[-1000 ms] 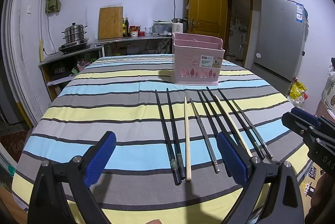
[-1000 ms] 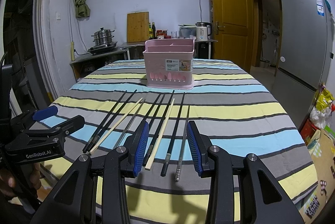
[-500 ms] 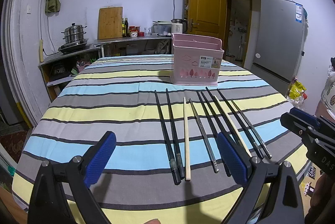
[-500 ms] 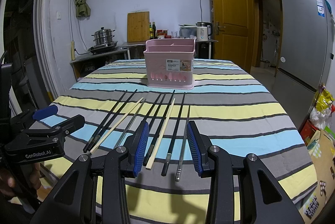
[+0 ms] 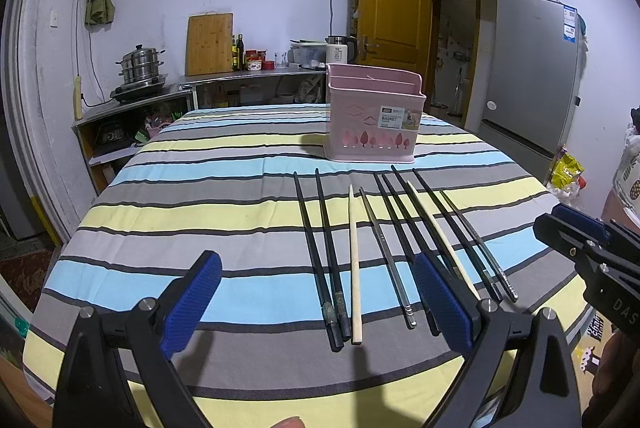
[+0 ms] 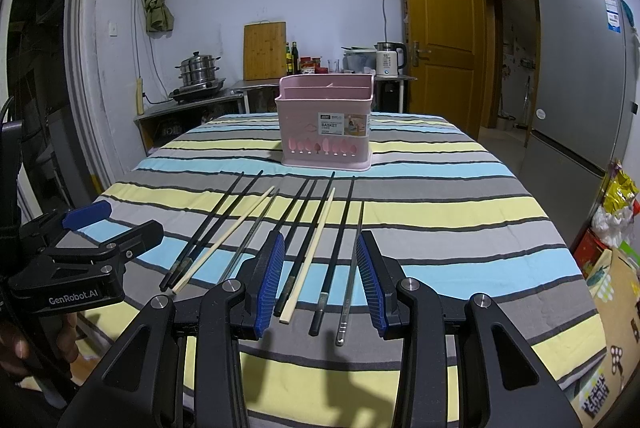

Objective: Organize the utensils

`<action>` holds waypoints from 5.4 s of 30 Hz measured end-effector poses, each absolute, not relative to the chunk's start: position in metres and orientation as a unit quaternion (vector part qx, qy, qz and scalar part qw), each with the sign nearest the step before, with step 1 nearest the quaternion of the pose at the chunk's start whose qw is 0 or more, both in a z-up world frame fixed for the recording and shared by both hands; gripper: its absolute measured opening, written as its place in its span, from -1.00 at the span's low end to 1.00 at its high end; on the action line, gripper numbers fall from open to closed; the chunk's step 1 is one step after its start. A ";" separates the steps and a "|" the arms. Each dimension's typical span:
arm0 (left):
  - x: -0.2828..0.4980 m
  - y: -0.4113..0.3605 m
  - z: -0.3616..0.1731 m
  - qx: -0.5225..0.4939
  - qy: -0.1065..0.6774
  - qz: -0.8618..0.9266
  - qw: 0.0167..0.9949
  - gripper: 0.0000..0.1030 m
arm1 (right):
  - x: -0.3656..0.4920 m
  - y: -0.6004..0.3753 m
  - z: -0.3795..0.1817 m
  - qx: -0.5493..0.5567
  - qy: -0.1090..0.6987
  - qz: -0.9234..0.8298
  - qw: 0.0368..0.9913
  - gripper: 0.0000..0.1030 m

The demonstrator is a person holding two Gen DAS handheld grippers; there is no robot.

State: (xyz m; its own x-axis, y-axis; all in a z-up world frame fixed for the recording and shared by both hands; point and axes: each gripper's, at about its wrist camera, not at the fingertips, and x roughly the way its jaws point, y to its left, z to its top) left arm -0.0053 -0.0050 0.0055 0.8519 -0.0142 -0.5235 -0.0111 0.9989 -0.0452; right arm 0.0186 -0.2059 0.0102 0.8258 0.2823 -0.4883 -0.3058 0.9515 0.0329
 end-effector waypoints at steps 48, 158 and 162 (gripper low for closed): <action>0.025 0.013 -0.009 -0.033 0.317 -0.019 0.948 0.91 | 0.048 -0.202 -0.003 -0.028 0.291 0.154 0.944 -0.25; 0.183 0.037 0.143 -0.049 0.323 -0.091 0.941 -0.90 | 0.226 -0.200 0.119 0.045 0.280 0.191 0.940 -0.92; 0.183 0.035 0.157 -0.052 0.315 -0.100 0.943 -0.91 | 0.223 -0.201 0.131 0.052 0.270 0.196 0.941 -0.92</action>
State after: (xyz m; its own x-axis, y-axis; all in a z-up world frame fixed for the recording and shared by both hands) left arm 0.1835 0.0349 0.1571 0.7820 -0.2205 -0.5830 0.1552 0.9748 -0.1605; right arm 0.2231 -0.2008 0.1305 0.7773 0.3977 -0.4874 -0.3418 0.9175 0.2035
